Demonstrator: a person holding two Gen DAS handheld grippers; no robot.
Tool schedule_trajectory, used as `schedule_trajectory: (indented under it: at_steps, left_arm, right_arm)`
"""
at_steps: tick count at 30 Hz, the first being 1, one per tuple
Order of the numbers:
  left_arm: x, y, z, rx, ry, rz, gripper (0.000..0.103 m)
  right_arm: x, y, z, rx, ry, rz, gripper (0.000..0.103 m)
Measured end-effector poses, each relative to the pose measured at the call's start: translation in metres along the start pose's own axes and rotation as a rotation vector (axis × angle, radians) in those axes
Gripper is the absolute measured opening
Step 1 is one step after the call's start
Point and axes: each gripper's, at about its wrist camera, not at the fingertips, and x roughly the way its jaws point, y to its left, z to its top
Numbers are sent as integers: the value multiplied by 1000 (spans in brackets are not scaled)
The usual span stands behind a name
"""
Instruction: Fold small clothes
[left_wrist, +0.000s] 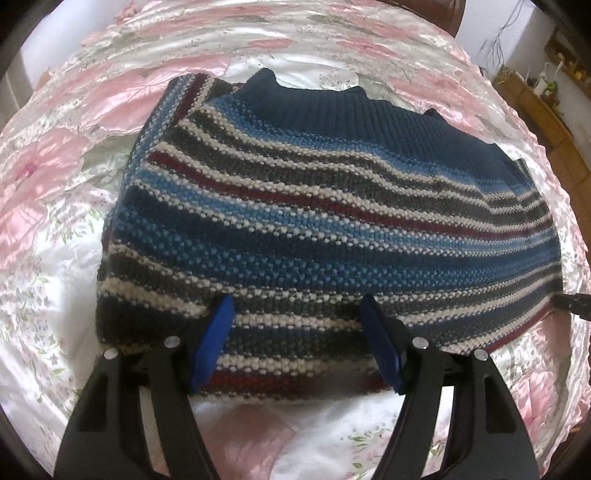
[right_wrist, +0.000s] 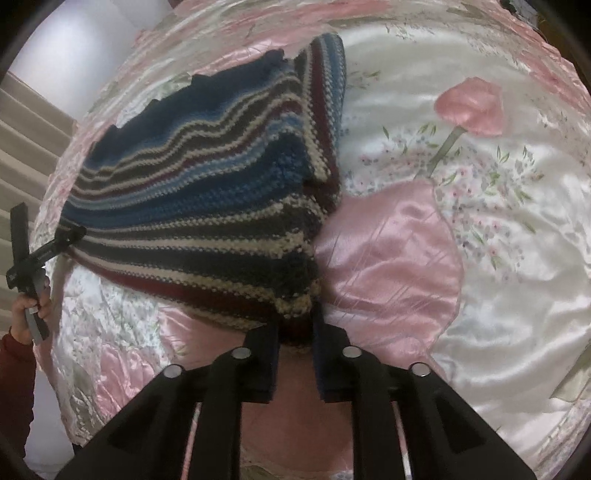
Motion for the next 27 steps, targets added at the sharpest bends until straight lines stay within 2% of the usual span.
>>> schedule_trajectory:
  at_steps: [2,5,7,10,14,15,17,18,24,27]
  left_arm:
    - [-5,-2,4,-3,11,3,70]
    - [-23,-8,14,-2,-19,-20,71]
    - [-31,-14,23,10,-47,-22,77]
    - [-29,-22,41,2,-67,-31,77]
    - [-14,-29,55,-7,-52,-41,77]
    - [-9,-30,58,-2,-46,-38,77]
    - [-2,-32,59,9,-37,-24,77]
    - [2,-32,59,12,-27,-18,77]
    - [11,-23,58,6,-15,-29,77]
    - [15,-20,56,-7,-13,-36,77]
  right_arm:
    - [-11,2,6,-9,-10,-21,38]
    - [-38,9,25,-38,-91,-30,47]
    - [-45,10,44,-24,-126,-23,49]
    - [-37,14,78,-13,-135,-22,49]
    - [-10,19,111,-11,-97,-74,49]
    - [-5,21,114,-17,-89,-81,48]
    - [2,22,117,-27,-84,-88,18]
    - [3,21,119,-25,-87,-82,14]
    - [-7,5,118,30,-136,-56,11]
    - [0,-8,114,76,-121,-47,11]
